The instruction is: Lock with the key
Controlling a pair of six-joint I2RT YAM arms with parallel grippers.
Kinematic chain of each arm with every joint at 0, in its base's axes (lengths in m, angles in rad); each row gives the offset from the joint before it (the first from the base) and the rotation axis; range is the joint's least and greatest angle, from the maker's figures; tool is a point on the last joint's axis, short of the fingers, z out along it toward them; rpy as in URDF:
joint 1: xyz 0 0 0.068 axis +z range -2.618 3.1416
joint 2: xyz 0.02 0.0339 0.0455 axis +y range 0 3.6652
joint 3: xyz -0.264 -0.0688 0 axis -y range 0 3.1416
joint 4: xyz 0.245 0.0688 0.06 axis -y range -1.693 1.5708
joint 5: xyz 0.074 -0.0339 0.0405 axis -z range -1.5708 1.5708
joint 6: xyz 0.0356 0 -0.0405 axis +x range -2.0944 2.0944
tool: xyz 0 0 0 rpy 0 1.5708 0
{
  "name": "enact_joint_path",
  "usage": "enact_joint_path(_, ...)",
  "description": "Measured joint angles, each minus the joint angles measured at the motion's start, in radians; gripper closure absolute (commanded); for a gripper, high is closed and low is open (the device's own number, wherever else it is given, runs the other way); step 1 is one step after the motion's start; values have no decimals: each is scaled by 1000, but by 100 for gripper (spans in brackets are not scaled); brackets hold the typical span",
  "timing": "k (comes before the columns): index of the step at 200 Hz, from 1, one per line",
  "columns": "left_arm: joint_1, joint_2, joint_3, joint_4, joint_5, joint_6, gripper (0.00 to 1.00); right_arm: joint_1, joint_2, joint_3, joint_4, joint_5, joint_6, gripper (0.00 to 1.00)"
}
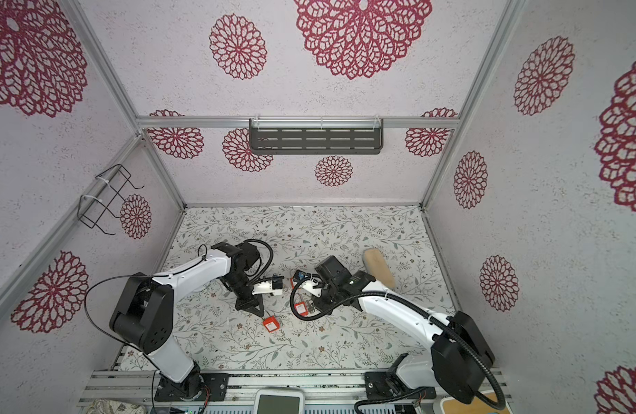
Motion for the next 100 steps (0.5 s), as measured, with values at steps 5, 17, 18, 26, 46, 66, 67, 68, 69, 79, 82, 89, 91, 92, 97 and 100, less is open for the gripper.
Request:
enact_joint_path(5, 0, 6, 5, 0, -5, 0, 100, 1, 1, 0, 0, 0, 3, 100)
enact_joint_path(17, -1, 22, 20, -5, -13, 0, 100, 3, 4, 0, 0, 0, 11, 100)
enact_joint_path(18, -1, 24, 23, -6, -14, 0, 100, 4, 5, 0, 0, 0, 11, 100)
enact_joint_path(26, -2, 36, 32, -6, -21, 0, 100, 4, 8, 0, 0, 0, 13, 100)
enact_joint_path(46, -6, 58, 49, -6, -34, -2, 99, 6, 16, 0, 0, 0, 21, 100)
enact_joint_path(66, -13, 73, 67, -10, -45, -3, 91, 7, 22, 0, 0, 0, 29, 100)
enact_joint_path(67, -13, 73, 67, -10, -46, -3, 91, 7, 22, 0, 0, 0, 29, 100)
enact_joint_path(68, -13, 74, 68, -10, -46, -4, 91, 7, 22, 0, 0, 0, 29, 100)
enact_joint_path(69, -13, 75, 69, -10, -47, -4, 90, 8, 22, 0, 0, 0, 29, 100)
enact_joint_path(79, -16, 81, 76, -9, -54, -5, 90, 8, 24, 0, 0, 0, 33, 100)
enact_joint_path(82, -16, 83, 77, -9, -56, -7, 90, 8, 24, 0, 0, 0, 35, 100)
enact_joint_path(89, -17, 87, 80, -7, -62, -9, 89, 9, 24, 0, 1, 0, 38, 100)
enact_joint_path(91, -17, 88, 80, -6, -63, -10, 89, 9, 24, 0, 2, 0, 39, 100)
enact_joint_path(92, -17, 89, 80, -5, -64, -10, 89, 9, 24, 0, 2, 0, 40, 100)
enact_joint_path(97, -17, 91, 80, -4, -68, -11, 89, 9, 25, 0, 3, 0, 43, 100)
enact_joint_path(100, -17, 92, 80, -3, -71, -12, 89, 9, 25, 0, 4, 0, 47, 100)
